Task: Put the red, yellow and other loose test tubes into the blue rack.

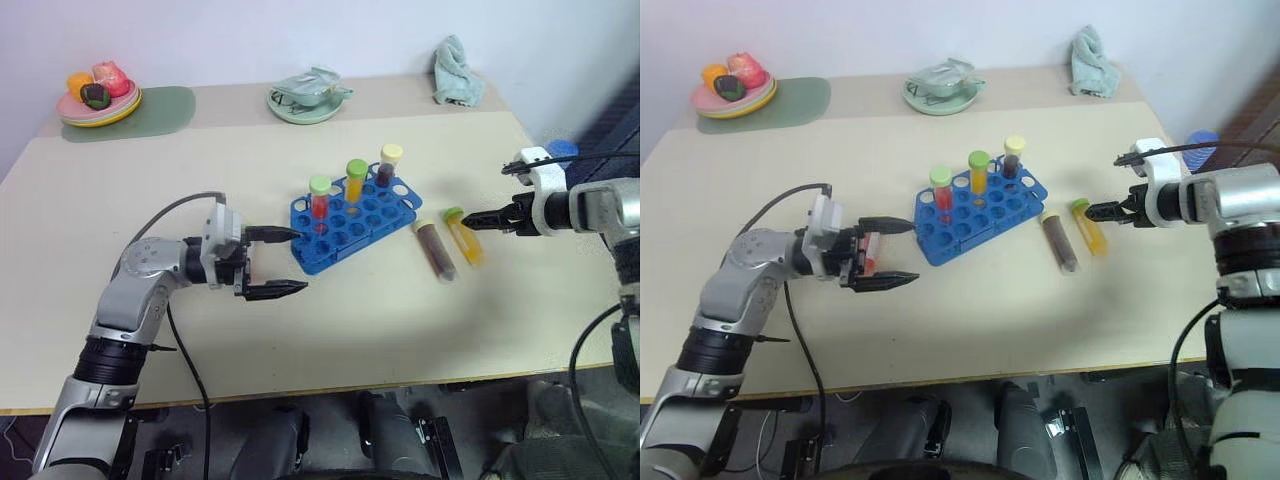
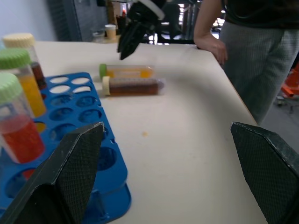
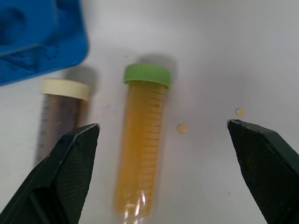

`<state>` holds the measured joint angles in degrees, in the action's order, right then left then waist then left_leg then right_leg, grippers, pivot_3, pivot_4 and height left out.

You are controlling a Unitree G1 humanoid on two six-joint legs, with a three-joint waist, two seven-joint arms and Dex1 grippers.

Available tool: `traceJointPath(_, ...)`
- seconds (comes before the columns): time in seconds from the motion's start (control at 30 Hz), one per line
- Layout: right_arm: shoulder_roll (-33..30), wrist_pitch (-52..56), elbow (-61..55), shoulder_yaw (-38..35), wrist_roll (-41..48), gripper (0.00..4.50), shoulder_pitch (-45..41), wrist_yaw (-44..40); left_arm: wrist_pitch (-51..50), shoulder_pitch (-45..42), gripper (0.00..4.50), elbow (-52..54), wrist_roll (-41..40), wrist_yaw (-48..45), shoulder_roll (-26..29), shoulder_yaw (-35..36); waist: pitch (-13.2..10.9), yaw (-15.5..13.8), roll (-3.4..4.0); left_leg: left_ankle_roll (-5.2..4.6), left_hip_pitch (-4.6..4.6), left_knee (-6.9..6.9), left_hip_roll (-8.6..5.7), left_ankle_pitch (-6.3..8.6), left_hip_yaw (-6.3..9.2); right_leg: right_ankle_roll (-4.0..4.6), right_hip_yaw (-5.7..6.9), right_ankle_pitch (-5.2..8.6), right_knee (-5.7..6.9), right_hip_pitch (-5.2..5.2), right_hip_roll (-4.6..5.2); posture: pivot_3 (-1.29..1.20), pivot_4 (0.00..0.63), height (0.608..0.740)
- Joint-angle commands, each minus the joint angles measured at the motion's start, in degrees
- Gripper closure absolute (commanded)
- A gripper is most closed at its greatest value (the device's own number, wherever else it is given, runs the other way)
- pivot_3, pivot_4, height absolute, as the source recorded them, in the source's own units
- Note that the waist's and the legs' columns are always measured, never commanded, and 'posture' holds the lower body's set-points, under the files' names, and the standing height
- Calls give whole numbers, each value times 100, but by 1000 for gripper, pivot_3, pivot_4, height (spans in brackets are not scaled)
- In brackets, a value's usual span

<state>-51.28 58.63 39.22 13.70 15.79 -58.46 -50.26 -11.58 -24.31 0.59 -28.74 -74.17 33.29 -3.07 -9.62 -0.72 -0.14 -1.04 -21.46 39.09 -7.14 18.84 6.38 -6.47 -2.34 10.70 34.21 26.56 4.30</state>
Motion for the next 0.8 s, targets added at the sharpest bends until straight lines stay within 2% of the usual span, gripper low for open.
traceJointPath(0.03,216,-386,817,117,-455,0,-515,-255,146,30,73,64,-8,-39,-19,63,0,12,0,0,0,-1,0,0,-1,0,0,0,-2,0,0,0,150,740)
traceJointPath(0.37,1084,-1373,2530,265,-1493,0,-1183,-288,205,263,73,179,-24,83,-26,132,1,78,1,5,2,1,-1,-3,-3,1,0,0,11,5,0,0,150,740)
traceJointPath(0.4,1128,-1429,2623,241,-1558,559,-1208,-292,206,269,0,187,-26,99,-29,129,1,85,1,5,3,3,-1,-3,-3,1,0,-1,13,4,0,0,150,740)
traceJointPath(0.43,1186,-1523,2706,238,-1640,881,-1215,-251,218,281,0,193,-20,115,-29,125,1,99,1,6,4,5,-1,-3,-3,1,0,-1,14,3,0,0,150,740)
traceJointPath(0.5,1313,-1681,2836,244,-1793,1831,-1213,-178,240,313,0,211,-2,156,-25,124,1,140,1,8,6,5,-2,-4,-3,2,0,-1,17,2,0,0,150,740)
traceJointPath(0.6,1424,-1886,2927,228,-1977,3396,-1193,-89,290,355,0,194,22,202,-16,140,3,157,1,10,8,5,-2,-6,-2,2,0,-1,24,3,0,0,150,740)
traceJointPath(0.63,1442,-1924,2943,210,-2015,3709,-1191,-76,310,372,0,187,21,202,-7,146,4,165,1,12,10,5,-1,-7,-2,2,0,-1,26,3,-1,0,150,740)
traceJointPath(0.8,1405,-2161,2640,174,-2150,3733,-1103,-254,683,478,0,-162,105,103,-4,214,4,171,2,23,15,6,-1,-14,-2,9,-1,-5,40,4,-2,0,150,740)
